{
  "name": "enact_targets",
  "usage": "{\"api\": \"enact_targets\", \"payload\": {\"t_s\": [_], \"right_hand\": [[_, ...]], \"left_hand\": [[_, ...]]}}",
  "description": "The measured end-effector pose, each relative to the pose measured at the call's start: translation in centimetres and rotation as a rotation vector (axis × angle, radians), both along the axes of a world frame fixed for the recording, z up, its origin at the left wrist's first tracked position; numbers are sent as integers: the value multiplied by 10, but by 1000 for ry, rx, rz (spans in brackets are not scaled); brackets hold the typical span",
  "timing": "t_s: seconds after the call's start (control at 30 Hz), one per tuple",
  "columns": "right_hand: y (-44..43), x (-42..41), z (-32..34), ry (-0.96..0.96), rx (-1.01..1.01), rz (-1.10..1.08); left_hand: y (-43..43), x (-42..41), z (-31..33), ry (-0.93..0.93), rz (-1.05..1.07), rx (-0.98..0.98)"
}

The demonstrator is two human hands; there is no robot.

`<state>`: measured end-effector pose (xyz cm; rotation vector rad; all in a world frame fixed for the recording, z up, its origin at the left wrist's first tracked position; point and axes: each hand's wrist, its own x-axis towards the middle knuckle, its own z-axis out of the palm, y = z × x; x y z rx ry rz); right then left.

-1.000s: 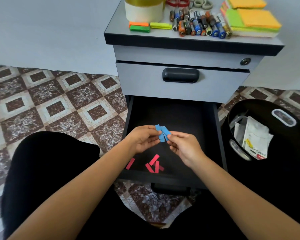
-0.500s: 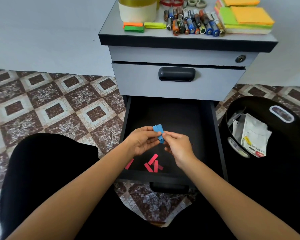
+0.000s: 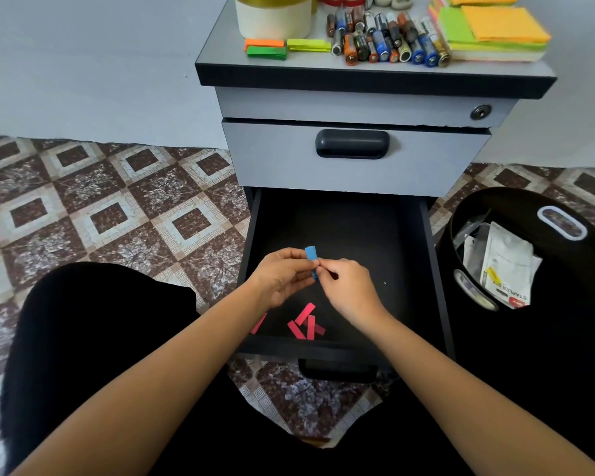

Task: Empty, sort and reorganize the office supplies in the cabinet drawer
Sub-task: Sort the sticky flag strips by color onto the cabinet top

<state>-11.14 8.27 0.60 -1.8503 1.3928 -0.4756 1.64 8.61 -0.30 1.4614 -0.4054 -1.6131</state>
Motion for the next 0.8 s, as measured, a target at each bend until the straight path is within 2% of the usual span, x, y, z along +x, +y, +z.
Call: {"api": "enact_targets", "payload": {"t_s": [0.23, 0.5, 0.63, 0.8], "right_hand": [[0, 3, 2, -96, 38, -108], [-6, 3, 1, -284, 323, -240], [-5, 2, 4, -368, 485, -280], [-7, 2, 4, -402, 559, -287]], "left_hand": [[1, 1, 3, 12, 24, 10], [3, 0, 1, -475, -132, -208], [4, 1, 0, -601, -198, -249], [2, 2, -3, -690, -219, -260]]}}
